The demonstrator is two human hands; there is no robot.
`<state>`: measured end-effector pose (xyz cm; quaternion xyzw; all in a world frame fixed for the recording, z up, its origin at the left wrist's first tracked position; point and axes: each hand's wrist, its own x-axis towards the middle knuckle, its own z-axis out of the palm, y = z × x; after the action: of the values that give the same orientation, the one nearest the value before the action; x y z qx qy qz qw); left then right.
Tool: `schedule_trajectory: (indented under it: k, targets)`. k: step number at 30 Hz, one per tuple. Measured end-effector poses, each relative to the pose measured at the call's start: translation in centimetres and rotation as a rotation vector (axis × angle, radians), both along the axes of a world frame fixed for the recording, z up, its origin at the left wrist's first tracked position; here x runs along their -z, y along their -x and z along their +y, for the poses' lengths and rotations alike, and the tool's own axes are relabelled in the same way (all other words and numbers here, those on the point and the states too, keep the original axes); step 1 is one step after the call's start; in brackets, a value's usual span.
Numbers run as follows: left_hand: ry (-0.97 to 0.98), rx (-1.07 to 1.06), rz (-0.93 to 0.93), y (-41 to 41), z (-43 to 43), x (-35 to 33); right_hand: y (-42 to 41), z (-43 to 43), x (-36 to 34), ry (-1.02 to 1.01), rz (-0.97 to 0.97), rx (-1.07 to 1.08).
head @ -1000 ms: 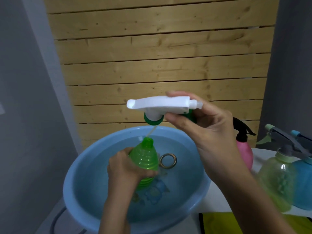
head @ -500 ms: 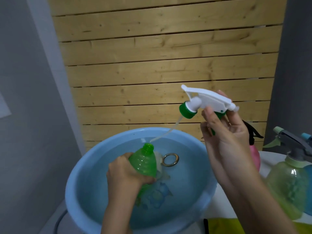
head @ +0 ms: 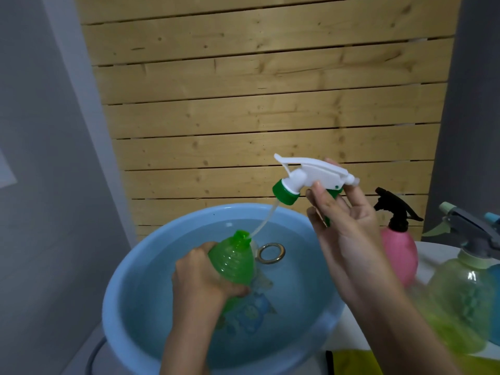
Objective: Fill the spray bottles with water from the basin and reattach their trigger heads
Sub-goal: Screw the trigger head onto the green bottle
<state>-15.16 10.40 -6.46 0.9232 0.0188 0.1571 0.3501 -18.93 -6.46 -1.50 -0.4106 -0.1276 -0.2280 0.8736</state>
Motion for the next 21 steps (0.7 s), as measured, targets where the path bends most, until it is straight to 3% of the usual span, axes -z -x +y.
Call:
schedule_trajectory:
  k: [9,21]
  targets:
    - [0.038,0.026,-0.093,0.4,-0.5,-0.3,-1.1,1.2,1.8,0.272,0.115,0.057]
    - [0.088,0.050,-0.233,0.8,-1.1,-0.7,-2.4,1.7,0.3,0.570,-0.117,0.148]
